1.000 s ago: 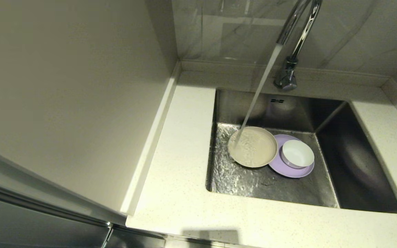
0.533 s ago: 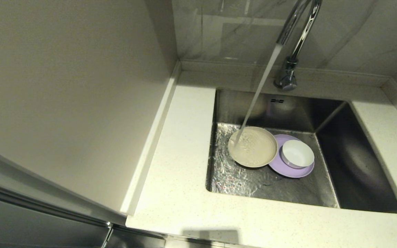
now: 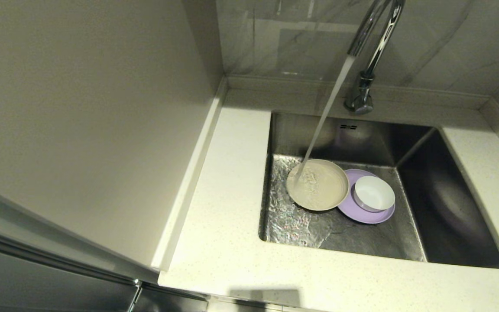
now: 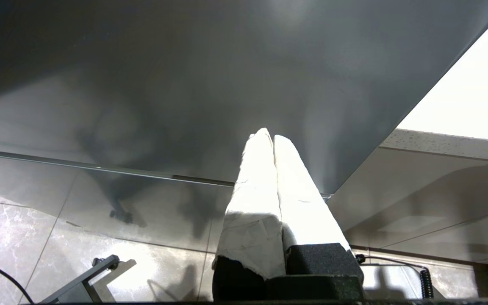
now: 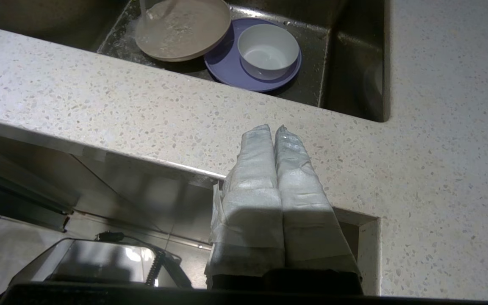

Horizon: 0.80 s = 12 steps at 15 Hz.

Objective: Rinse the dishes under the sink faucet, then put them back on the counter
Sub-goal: Wait for the water to rinse the bowl

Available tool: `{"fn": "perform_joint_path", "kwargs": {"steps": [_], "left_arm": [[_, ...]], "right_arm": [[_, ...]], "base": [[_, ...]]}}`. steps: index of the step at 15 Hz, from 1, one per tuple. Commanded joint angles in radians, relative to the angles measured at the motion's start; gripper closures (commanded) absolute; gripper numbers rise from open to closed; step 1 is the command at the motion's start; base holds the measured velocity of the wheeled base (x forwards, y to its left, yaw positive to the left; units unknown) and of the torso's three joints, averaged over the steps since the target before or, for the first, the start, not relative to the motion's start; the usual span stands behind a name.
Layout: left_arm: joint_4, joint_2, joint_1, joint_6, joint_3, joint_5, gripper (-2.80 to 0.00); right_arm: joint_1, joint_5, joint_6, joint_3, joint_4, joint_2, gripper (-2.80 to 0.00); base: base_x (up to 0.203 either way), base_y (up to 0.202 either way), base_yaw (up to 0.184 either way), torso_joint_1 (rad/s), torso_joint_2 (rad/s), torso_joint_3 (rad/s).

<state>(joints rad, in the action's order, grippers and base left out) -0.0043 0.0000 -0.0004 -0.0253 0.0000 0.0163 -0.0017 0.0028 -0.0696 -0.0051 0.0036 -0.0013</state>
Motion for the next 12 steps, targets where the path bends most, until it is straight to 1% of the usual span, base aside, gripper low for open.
{"fn": "perform_joint_path", "kwargs": {"steps": [1,3,4,6,7,8,9,12], "left_arm": [[0.000,-0.003,0.000,-0.001,0.000,0.001,0.00],[0.000,-0.004,0.000,-0.001,0.000,0.001,0.00],[0.000,-0.003,0.000,-0.001,0.000,0.001,0.00],[0.000,-0.003,0.000,-0.001,0.000,0.001,0.00],[0.000,-0.003,0.000,0.000,0.000,0.001,0.00],[0.000,-0.003,0.000,-0.001,0.000,0.001,0.00],[0.000,-0.003,0.000,0.001,0.000,0.001,0.00],[0.000,-0.003,0.000,-0.001,0.000,0.001,0.00]], "right_arm": [[0.000,0.002,0.003,-0.011,0.000,0.005,0.00],[0.001,0.013,0.005,-0.087,0.010,0.056,0.00],[0.001,0.019,0.006,-0.132,0.014,0.118,0.00],[0.004,0.024,0.023,-0.245,0.015,0.295,0.00],[0.008,0.026,0.039,-0.325,0.015,0.413,0.00],[0.012,0.028,0.066,-0.428,0.015,0.537,0.00],[0.015,0.035,0.105,-0.569,0.016,0.674,0.00],[0.018,0.070,0.257,-1.045,0.018,1.071,0.00]], "base": [[0.000,0.000,0.000,0.000,0.00,0.000],[0.000,0.000,0.000,0.000,0.00,0.000],[0.000,0.000,0.000,0.000,0.00,0.000],[0.000,0.000,0.000,0.000,0.00,0.000],[0.000,0.000,0.000,0.000,0.00,0.000],[0.000,0.000,0.000,0.000,0.00,0.000],[0.000,0.000,0.000,0.000,0.00,0.000],[0.000,0.000,0.000,0.000,0.00,0.000]]}}
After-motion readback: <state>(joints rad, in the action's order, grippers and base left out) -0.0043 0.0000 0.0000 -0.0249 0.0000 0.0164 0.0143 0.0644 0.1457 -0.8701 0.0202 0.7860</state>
